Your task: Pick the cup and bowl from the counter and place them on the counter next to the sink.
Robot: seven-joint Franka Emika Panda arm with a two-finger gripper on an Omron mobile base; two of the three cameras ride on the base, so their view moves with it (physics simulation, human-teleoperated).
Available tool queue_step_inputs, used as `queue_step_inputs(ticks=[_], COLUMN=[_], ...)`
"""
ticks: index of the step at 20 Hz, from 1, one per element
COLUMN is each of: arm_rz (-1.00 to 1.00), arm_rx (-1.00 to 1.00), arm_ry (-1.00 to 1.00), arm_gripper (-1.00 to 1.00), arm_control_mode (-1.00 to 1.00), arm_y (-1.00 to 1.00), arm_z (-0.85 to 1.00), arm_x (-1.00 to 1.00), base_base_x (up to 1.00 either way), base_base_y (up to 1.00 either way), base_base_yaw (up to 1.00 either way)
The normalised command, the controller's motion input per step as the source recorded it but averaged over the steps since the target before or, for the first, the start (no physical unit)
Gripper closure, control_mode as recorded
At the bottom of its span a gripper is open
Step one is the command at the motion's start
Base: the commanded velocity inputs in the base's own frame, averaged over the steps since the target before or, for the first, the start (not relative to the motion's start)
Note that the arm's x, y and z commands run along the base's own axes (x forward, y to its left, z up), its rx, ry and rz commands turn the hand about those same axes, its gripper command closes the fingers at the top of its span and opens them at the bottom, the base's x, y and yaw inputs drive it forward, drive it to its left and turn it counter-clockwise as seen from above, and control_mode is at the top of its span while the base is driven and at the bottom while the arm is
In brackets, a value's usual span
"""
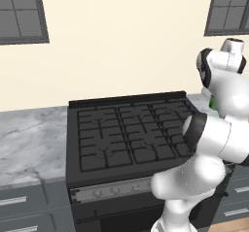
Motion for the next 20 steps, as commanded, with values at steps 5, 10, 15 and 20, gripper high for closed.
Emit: queue_step_inputs(ticks=[5, 10, 15, 20], arm_rz=[0.01, 0.0, -0.04, -0.2], arm_rx=[-0.03, -0.05, -0.06, -0.03], arm_ry=[0.01, 0.0, -0.01, -0.01], arm_gripper=[1.0, 1.0, 1.0, 1.0], arm_control_mode=[-1.0, -1.0, -1.0, -1.0], arm_y=[0.99, 1.0, 0.87, 0.54], arm_z=[0.11, 0.13, 0.08, 0.0], arm_x=[-0.5, -0.53, -0.46, -0.13], base_base_x=[0.0, 0.0, 0.0, 0.0], base_base_y=[0.0, 0.0, 0.0, 0.0], base_base_yaw=[0.0, 0.0, 0.0, 0.0])
